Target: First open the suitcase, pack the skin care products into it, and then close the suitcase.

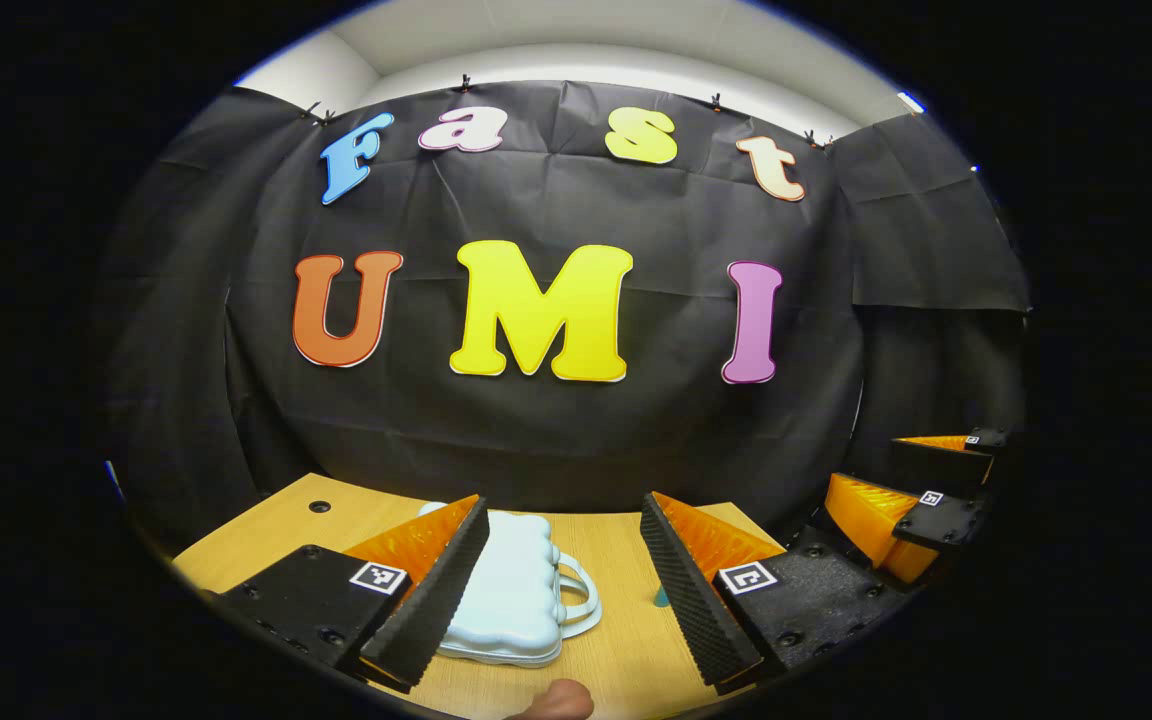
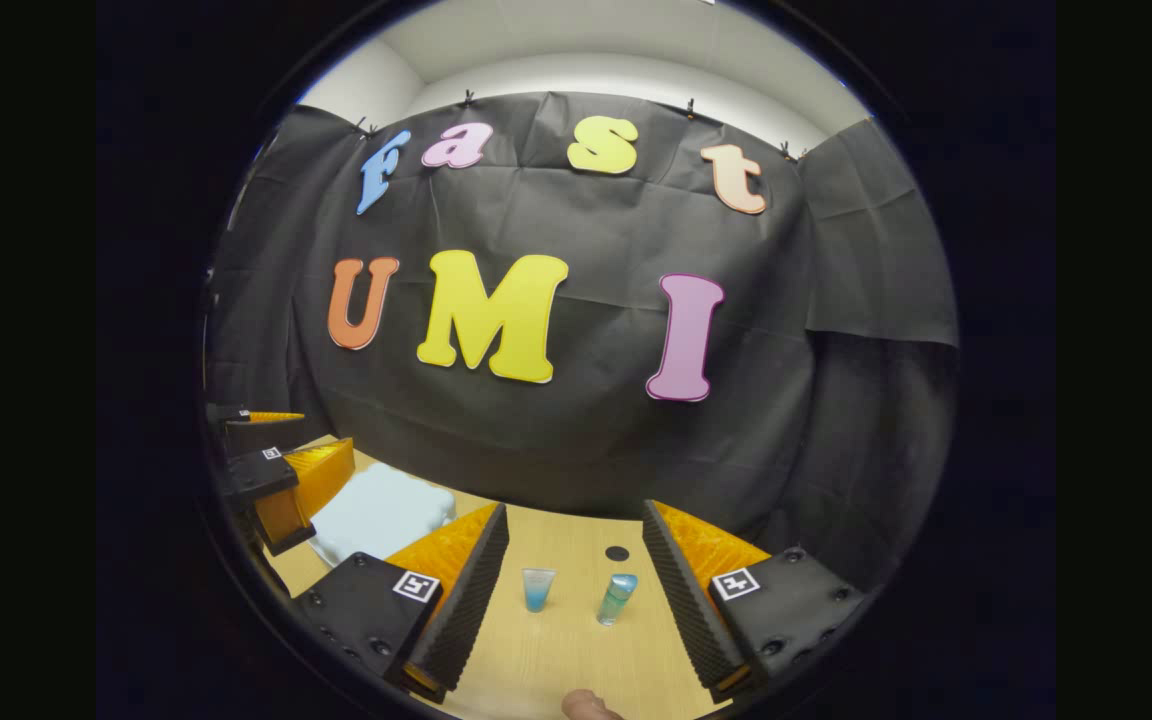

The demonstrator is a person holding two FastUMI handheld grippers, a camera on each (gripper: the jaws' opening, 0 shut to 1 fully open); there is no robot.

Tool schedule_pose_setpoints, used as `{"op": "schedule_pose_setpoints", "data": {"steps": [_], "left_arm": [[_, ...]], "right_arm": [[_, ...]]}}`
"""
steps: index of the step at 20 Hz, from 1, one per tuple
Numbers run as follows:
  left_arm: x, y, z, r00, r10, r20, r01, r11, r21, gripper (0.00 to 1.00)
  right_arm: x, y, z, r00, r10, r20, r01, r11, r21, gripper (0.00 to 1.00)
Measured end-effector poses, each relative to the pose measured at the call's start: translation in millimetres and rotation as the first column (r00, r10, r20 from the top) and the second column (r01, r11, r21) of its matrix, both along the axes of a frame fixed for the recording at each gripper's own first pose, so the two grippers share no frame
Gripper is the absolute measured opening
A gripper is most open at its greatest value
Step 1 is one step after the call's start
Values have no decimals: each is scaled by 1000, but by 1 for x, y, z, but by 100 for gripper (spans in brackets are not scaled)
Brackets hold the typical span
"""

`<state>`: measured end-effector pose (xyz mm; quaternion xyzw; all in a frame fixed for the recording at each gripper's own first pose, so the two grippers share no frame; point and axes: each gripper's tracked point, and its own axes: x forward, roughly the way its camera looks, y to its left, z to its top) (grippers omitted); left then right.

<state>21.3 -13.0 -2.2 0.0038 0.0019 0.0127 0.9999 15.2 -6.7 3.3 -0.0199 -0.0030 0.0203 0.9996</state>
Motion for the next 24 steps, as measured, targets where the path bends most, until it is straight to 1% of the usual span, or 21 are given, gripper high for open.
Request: {"op": "schedule_pose_setpoints", "data": {"steps": [5, 7, 9, 10, 12, 13, 15, 16, 17, 18, 19, 20, 21, 22, 23, 24], "left_arm": [[15, 4, -23, 999, 35, -28, -33, 998, 54, 97], [23, 6, -38, 998, 53, -40, -49, 993, 105, 97], [34, 8, -57, 996, 74, -51, -64, 982, 175, 98], [40, 8, -69, 995, 82, -60, -67, 974, 218, 98], [50, 10, -93, 991, 103, -85, -71, 946, 318, 98], [56, 11, -107, 989, 105, -100, -61, 929, 364, 99], [67, 10, -125, 987, 117, -113, -52, 886, 460, 99], [73, 10, -134, 984, 127, -122, -48, 862, 505, 98], [77, 13, -141, 982, 144, -123, -51, 825, 563, 98], [82, 17, -148, 976, 175, -129, -55, 773, 631, 98], [88, 20, -154, 970, 201, -137, -46, 702, 710, 99], [91, 18, -161, 968, 202, -146, -14, 630, 777, 98], [96, 7, -173, 970, 169, -174, 47, 574, 817, 98], [101, -3, -183, 972, 132, -192, 95, 527, 844, 97], [108, -6, -188, 974, 116, -193, 114, 483, 868, 97], [112, -6, -195, 973, 119, -196, 124, 447, 886, 97]], "right_arm": [[7, -23, -2, 1000, -17, 11, 17, 1000, -21, 80], [11, -40, -8, 999, -33, 4, 33, 999, -30, 80], [15, -59, -16, 998, -56, 1, 56, 997, -45, 80], [17, -69, -20, 998, -68, 0, 68, 996, -58, 80], [23, -88, -30, 997, -75, -4, 75, 995, -67, 80], [25, -94, -33, 997, -72, -7, 72, 996, -62, 80], [31, -113, -42, 996, -84, -16, 83, 995, -51, 80], [35, -122, -46, 996, -87, -23, 85, 995, -46, 80], [37, -130, -52, 995, -91, -33, 90, 995, -39, 80], [40, -138, -56, 995, -93, -43, 92, 995, -29, 80], [43, -147, -61, 994, -101, -50, 100, 995, -20, 80], [46, -156, -65, 992, -110, -55, 110, 994, -11, 80], [49, -164, -71, 991, -119, -63, 119, 993, 0, 80], [51, -172, -76, 989, -127, -74, 128, 992, 12, 80], [53, -178, -81, 988, -133, -83, 135, 991, 23, 80], [55, -185, -85, 987, -137, -88, 140, 990, 31, 80]]}}
